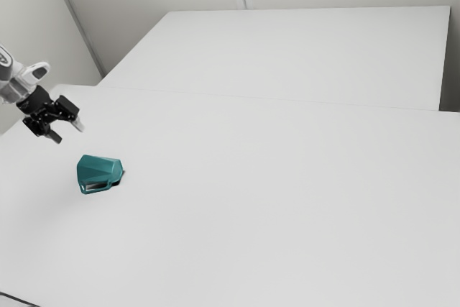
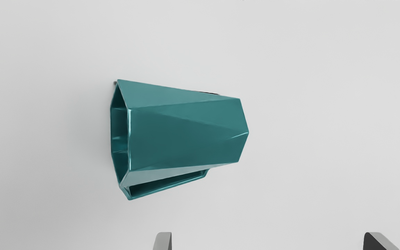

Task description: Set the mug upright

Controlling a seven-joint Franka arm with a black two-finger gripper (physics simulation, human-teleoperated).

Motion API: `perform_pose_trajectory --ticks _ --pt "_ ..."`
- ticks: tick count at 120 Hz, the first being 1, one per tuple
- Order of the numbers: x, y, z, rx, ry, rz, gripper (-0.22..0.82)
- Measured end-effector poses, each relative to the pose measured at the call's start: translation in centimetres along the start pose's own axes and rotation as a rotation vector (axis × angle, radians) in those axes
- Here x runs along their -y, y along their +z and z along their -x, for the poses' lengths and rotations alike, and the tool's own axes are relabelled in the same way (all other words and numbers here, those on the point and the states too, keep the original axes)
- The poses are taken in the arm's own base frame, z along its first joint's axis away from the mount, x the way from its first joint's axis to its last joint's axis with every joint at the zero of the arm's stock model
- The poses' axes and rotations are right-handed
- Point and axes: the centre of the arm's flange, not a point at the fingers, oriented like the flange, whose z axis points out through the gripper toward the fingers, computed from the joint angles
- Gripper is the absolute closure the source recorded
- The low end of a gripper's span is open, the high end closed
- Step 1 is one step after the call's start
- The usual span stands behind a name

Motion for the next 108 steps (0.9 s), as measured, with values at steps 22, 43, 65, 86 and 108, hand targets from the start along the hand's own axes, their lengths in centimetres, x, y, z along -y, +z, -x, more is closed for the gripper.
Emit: perform_pose_trajectory --ticks 22,43,65,86,108 --pt "3.8 3.0 -0.4 -0.01 -0.051 0.101 0.0" --pt "6.6 4.7 -0.5 -0.023 -0.072 0.141 0.0" --pt "8.6 6.8 -1.1 -0.027 -0.077 0.176 0.0" --pt "9.8 8.7 -1.7 -0.039 -0.077 0.219 0.0" --pt "10.2 10.5 -2.2 -0.062 -0.082 0.28 0.0"
